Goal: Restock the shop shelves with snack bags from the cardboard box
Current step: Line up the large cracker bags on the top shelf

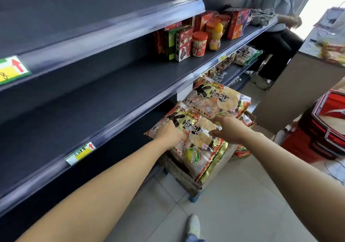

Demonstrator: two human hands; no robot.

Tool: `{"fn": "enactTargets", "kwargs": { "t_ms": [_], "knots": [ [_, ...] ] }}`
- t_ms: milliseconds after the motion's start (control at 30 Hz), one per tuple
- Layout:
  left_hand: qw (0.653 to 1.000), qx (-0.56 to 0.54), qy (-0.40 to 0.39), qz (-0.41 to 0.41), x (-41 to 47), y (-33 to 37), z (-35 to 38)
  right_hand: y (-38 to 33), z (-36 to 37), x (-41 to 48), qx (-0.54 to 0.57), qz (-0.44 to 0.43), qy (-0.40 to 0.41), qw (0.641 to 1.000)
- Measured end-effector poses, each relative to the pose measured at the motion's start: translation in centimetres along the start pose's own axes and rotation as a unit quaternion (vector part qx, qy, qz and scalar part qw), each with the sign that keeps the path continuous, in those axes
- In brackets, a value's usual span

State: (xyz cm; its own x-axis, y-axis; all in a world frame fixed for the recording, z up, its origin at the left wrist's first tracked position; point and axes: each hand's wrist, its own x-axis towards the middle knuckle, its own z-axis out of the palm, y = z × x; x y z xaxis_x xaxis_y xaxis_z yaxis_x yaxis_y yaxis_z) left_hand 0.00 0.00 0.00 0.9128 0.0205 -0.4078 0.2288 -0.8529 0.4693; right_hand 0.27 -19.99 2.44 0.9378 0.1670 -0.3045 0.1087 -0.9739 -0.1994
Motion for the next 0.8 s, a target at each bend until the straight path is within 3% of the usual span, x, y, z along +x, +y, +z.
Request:
{"fn": "enactTargets", "kwargs": {
  "t_ms": [133,233,400,600,800],
  "knots": [
    [0.986,-0.083,0.017,-0.143,1.4,1.2,0.9,1.2,0.3,2.5,-0.006,0.005,-0.038,0.999],
    [0.941,-0.237,0.018,-0.241,2.8,1.6,1.5,2.0,1.0,4.8,0.003,0.010,-0.067,0.998],
    [0.890,-0.355,-0.061,-0.278,3.1,1.7,1.7,2.5,1.8,7.0,0.022,-0.001,-0.098,0.995],
    [0.843,-0.427,-0.013,-0.327,3.3,1.1,2.3,2.2,2.6,9.0,0.096,0.006,-0.136,0.986],
    [0.838,-0.421,0.050,-0.343,8.8,-3.5,5.3,1.1,2.9,7.9,0.301,0.024,-0.181,0.936]
  ]
}}
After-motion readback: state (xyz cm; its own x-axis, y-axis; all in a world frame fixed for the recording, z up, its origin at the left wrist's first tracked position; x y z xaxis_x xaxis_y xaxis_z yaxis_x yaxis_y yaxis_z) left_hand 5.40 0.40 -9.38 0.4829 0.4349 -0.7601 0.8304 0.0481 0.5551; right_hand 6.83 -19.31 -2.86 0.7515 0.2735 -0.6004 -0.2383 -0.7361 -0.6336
